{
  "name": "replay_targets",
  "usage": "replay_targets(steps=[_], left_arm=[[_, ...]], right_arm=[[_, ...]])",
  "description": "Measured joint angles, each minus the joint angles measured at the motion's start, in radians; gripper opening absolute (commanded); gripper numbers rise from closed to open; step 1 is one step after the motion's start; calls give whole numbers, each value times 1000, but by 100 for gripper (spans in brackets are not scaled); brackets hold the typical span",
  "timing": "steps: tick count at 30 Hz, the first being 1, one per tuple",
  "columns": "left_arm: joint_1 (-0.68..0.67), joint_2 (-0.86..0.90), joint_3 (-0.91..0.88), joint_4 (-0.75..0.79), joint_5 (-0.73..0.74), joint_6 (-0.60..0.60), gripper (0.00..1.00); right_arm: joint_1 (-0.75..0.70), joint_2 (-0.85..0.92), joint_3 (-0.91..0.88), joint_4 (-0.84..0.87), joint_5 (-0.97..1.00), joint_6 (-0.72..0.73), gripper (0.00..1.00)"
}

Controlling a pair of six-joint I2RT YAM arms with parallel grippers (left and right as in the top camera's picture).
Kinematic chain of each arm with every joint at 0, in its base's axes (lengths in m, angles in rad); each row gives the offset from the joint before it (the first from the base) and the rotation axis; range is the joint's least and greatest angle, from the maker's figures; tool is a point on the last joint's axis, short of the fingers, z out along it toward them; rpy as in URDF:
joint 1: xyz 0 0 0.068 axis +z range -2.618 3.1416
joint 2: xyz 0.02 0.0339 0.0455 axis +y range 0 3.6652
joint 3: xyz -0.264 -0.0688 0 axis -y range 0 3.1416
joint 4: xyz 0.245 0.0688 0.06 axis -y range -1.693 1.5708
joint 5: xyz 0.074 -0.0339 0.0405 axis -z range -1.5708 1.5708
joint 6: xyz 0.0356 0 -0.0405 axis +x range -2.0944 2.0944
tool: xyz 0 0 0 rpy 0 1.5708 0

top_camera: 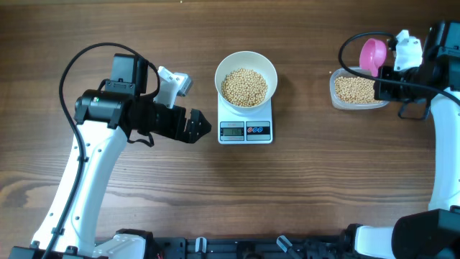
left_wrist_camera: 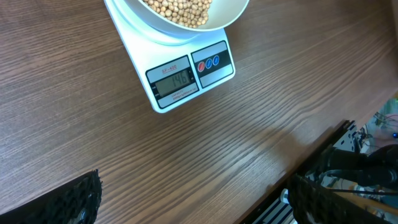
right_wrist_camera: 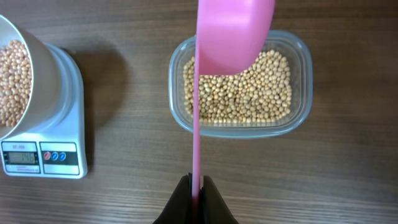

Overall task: Scoop item into bowl and weigh 150g on scale
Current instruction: 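Move the empty pink scoop back right to the soybean tub, then lower the pink scoop into the soybeans with the right gripper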

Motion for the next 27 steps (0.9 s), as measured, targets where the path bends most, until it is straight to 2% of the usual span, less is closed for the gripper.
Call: replay_targets(steps=[27], left_arm=[[0,0,0,0,0,0,100]], right_arm=[[0,29,-21,20,103,-15,4]])
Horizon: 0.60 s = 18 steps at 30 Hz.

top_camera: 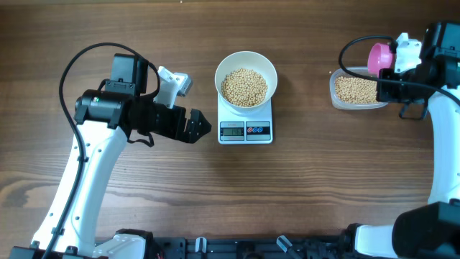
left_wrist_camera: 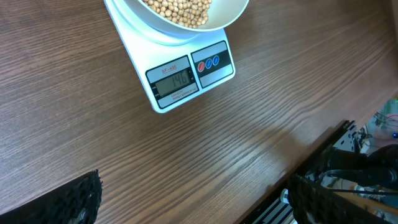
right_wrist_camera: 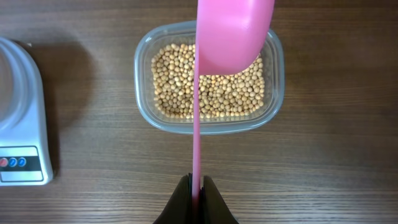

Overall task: Scoop item into bowl and weigh 150g on scale
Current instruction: 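Lower the pink scoop into the soybeans with the right gripper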

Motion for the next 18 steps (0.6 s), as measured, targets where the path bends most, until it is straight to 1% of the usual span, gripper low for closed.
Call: replay_targets(steps=[7,18], left_arm=[[0,0,0,0,0,0,100],[0,0,0,0,0,0,100]], right_arm=[[0,54,0,15,11,-18,4],[0,59,-1,29,23,-30,4]])
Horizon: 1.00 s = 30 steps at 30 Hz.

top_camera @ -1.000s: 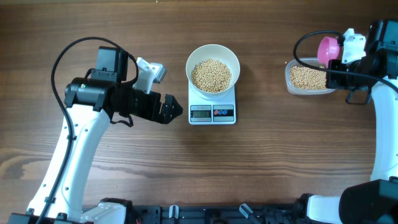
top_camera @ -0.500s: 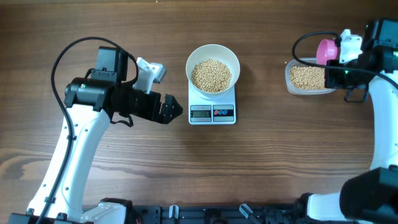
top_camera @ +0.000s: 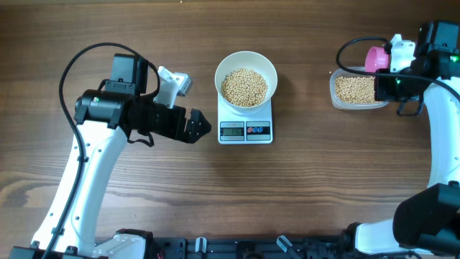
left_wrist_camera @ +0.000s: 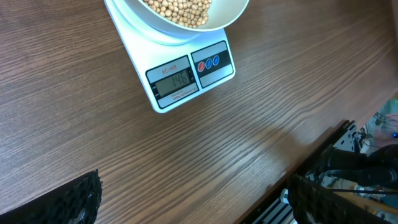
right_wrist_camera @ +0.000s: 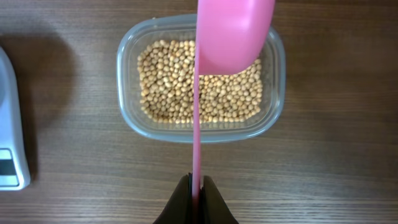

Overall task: Scoop item into bowl and weigh 150g on scale
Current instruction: 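Lower the pink scoop into the soybeans with the right gripper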

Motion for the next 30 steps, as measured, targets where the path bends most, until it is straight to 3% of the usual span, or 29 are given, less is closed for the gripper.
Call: replay_targets(steps=[30], left_arm=[[0,0,0,0,0,0,100]], right_arm=[[0,1,-3,-39,63,-14,5]])
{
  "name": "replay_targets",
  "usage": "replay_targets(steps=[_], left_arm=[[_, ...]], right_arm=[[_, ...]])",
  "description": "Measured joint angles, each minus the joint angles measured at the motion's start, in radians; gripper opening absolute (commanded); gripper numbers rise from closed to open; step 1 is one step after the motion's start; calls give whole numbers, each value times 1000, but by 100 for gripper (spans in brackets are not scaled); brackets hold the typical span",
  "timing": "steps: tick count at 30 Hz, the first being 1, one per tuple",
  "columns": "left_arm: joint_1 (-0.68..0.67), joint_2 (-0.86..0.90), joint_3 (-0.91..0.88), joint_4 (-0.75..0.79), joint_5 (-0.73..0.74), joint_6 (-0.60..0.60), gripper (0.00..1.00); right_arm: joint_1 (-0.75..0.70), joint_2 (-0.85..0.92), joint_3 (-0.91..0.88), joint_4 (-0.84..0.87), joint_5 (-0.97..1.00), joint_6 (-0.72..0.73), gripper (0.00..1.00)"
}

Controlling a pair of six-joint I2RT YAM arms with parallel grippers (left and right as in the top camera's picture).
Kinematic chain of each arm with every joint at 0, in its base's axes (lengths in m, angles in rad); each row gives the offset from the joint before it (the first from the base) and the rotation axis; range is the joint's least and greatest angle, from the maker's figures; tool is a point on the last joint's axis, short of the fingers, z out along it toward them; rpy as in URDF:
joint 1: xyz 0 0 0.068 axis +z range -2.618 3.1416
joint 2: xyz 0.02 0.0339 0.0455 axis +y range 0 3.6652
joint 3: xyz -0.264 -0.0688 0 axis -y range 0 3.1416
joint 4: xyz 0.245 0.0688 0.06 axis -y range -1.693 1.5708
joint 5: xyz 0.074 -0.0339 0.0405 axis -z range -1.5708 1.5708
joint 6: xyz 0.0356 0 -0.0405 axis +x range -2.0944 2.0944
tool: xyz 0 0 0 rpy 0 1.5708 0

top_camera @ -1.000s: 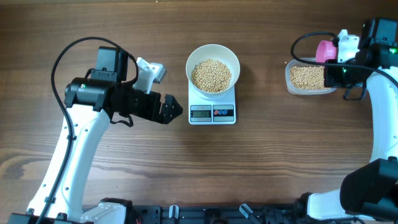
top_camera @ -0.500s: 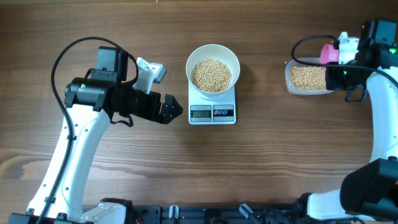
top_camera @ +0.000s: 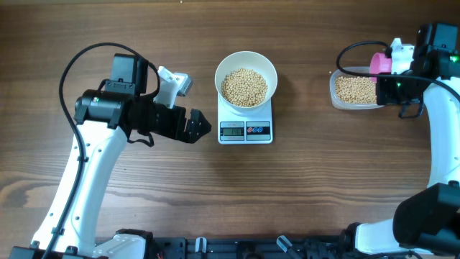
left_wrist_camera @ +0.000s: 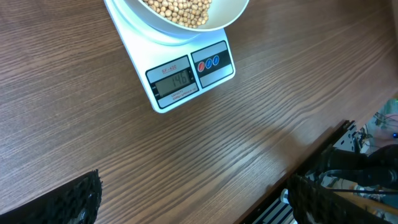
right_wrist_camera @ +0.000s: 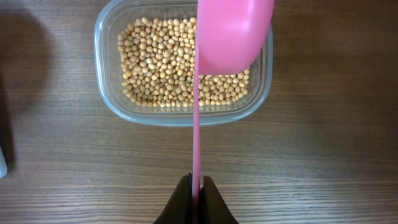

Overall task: Scoop item into bowl and weigh 150g on scale
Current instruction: 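Lower the pink scoop into the soybeans with the right gripper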

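Note:
A white bowl (top_camera: 246,78) of soybeans sits on the white digital scale (top_camera: 245,131); in the left wrist view the scale display (left_wrist_camera: 172,81) reads about 146. My right gripper (right_wrist_camera: 196,182) is shut on the thin handle of a pink scoop (right_wrist_camera: 233,32), held above the right part of a clear tub of soybeans (right_wrist_camera: 165,68). In the overhead view the scoop (top_camera: 379,62) hangs over the tub (top_camera: 355,91) at the far right. My left gripper (top_camera: 195,126) stands open just left of the scale, nothing between its fingers.
Wood-grain table (top_camera: 323,180). A black cable (top_camera: 352,43) loops above the tub by the right arm. The table's front edge and dark gear below it show in the left wrist view (left_wrist_camera: 336,168).
My right gripper with the pink scoop has shifted a little further right over the tub; the scale has left the right wrist view. The left arm, bowl and display are unchanged.
The right gripper held the scoop over the tub's left part with the scale and bowl still in its view. At each later moment it stood further right, the scale sliding out of view. The left gripper stayed open by the scale, which read about 146 throughout.

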Motion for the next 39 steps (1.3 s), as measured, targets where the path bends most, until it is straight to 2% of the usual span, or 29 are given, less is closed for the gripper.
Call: replay_targets(steps=[12,26,39], left_arm=[[0,0,0,0,0,0,100],[0,0,0,0,0,0,100],[0,0,0,0,0,0,100]], right_arm=[[6,94,-4,-43,0,19,4],[7,98,-5,-29,45,49,4],[71,98,-5,-16,55,85,4]])
